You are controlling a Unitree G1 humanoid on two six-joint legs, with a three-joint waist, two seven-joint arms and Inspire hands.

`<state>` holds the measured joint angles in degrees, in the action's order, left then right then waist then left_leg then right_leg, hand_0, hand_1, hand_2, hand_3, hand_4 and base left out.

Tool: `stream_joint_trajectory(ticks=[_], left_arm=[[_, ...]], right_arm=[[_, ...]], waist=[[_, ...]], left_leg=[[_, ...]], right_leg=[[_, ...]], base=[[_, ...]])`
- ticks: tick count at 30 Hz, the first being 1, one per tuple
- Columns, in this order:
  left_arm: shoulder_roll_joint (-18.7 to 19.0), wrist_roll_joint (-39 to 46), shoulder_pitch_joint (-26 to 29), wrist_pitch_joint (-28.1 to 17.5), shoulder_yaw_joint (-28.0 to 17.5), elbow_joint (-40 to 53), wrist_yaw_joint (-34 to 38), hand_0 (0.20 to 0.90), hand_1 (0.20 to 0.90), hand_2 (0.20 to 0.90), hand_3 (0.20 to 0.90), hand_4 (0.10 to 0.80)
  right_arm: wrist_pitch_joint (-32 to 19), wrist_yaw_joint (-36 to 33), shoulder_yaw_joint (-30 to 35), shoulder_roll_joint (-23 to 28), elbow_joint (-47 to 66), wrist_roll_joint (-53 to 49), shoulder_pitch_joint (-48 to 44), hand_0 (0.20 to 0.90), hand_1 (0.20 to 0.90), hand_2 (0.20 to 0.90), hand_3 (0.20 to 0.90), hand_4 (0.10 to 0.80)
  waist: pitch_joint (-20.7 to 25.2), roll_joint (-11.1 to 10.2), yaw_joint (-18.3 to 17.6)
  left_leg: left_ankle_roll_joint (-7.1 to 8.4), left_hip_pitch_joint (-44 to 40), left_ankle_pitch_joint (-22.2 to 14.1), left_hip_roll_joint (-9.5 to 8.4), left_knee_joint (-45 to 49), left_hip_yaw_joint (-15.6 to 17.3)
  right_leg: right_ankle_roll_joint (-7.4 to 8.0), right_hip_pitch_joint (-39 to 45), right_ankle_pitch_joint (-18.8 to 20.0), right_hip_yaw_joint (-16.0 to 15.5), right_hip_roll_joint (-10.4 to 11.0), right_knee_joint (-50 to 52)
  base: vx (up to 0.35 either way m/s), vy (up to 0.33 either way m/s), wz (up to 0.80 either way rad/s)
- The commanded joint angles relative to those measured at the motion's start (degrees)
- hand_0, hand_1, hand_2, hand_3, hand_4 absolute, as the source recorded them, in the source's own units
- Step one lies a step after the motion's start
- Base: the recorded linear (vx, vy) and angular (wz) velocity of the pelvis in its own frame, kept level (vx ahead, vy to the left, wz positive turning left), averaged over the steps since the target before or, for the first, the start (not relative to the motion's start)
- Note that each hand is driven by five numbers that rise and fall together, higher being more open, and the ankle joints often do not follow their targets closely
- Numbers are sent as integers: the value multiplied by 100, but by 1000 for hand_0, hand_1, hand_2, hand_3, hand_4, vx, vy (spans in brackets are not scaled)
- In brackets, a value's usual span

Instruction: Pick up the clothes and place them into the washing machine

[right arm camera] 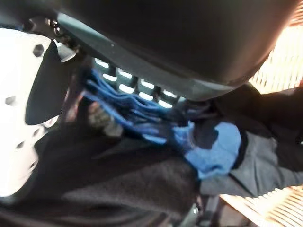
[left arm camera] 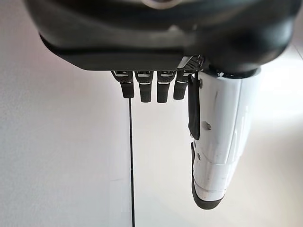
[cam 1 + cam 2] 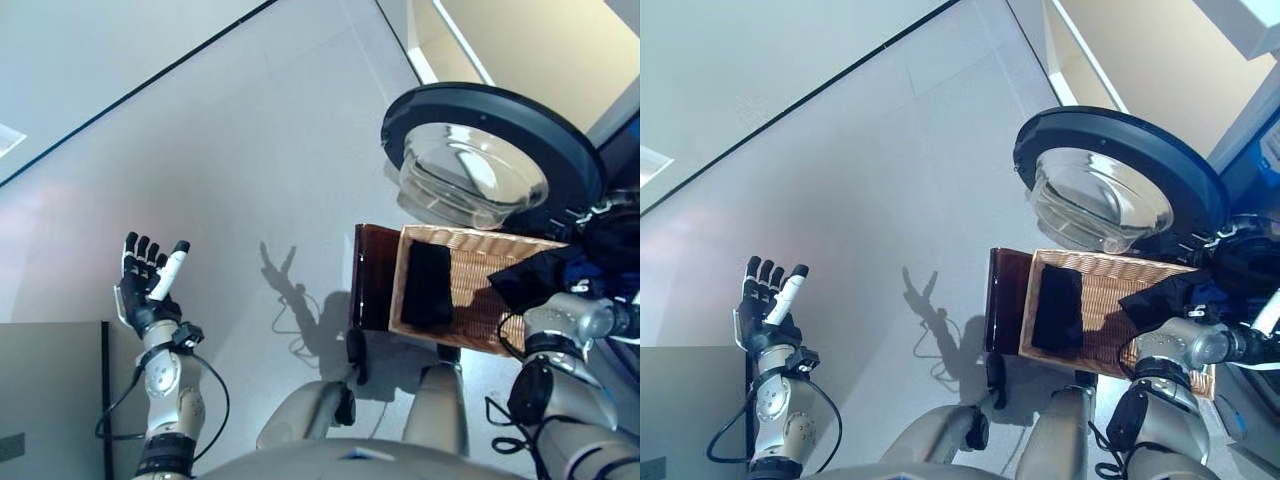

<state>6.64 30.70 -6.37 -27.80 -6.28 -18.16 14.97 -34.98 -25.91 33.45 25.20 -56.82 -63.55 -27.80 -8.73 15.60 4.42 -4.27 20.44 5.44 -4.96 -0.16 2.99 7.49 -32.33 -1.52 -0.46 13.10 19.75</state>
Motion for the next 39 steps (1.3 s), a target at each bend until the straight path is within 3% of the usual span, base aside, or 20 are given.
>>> stream_joint_trajectory(ticks=[1, 12, 24, 30, 35, 37, 39], left_arm=[[230, -114, 138, -587, -545, 211, 89, 900, 900, 900, 900, 800], [208, 0, 77, -595, -473, 170, 39, 900, 900, 900, 900, 800], [290, 29, 52, -558, -206, 102, -106, 900, 900, 900, 900, 800], [539, -45, 118, -576, -122, -52, -67, 900, 900, 900, 900, 800], [611, -28, 151, -576, -159, -139, -34, 900, 900, 900, 900, 800], [601, -30, 155, -576, -159, -141, -33, 900, 900, 900, 900, 800], [468, 36, 242, -563, -141, -258, -46, 900, 900, 900, 900, 800]], right_arm=[[-433, 356, -268, 139, 28, -10, 261, 900, 900, 900, 900, 800], [-509, 232, -118, -100, 186, -125, 325, 900, 900, 900, 900, 800], [-469, -249, 37, 678, 311, 325, -59, 900, 900, 900, 900, 800], [-325, -841, -391, 2328, 665, 1353, -908, 900, 900, 900, 900, 800], [-126, -676, -921, 3391, 713, 1770, -1316, 900, 900, 900, 900, 800], [-123, -673, -934, 3403, 704, 1771, -1333, 900, 900, 900, 900, 800], [-73, -431, -1010, 3276, 638, 1700, -1195, 900, 900, 900, 900, 800]], waist=[[386, -71, 128], [398, 145, 127], [494, 511, 164], [538, 609, 165], [628, 426, 82], [633, 436, 87], [684, 273, 51]], left_leg=[[402, 422, -557, -22, 475, -148], [435, 365, -523, 0, 416, -89], [483, 282, -499, -10, 325, 14], [541, 178, -504, -7, 238, 55], [578, 124, -485, 81, 235, 91], [579, 131, -471, 85, 226, 93], [595, 49, -480, 106, 206, 71]], right_leg=[[-112, 545, 168, -11, 174, -877], [-139, 533, 122, 75, 127, -883], [-143, 475, 54, 193, 149, -859], [-134, 403, -38, 252, 151, -745], [-134, 399, -7, 247, 88, -720], [-135, 395, 13, 249, 84, -738], [-129, 524, 31, 208, 42, -802]], base=[[0, 0, 0], [10, 1, -4], [16, -10, -6], [22, -19, -1], [23, -40, -10], [9, -3, -3], [34, -41, 0]])
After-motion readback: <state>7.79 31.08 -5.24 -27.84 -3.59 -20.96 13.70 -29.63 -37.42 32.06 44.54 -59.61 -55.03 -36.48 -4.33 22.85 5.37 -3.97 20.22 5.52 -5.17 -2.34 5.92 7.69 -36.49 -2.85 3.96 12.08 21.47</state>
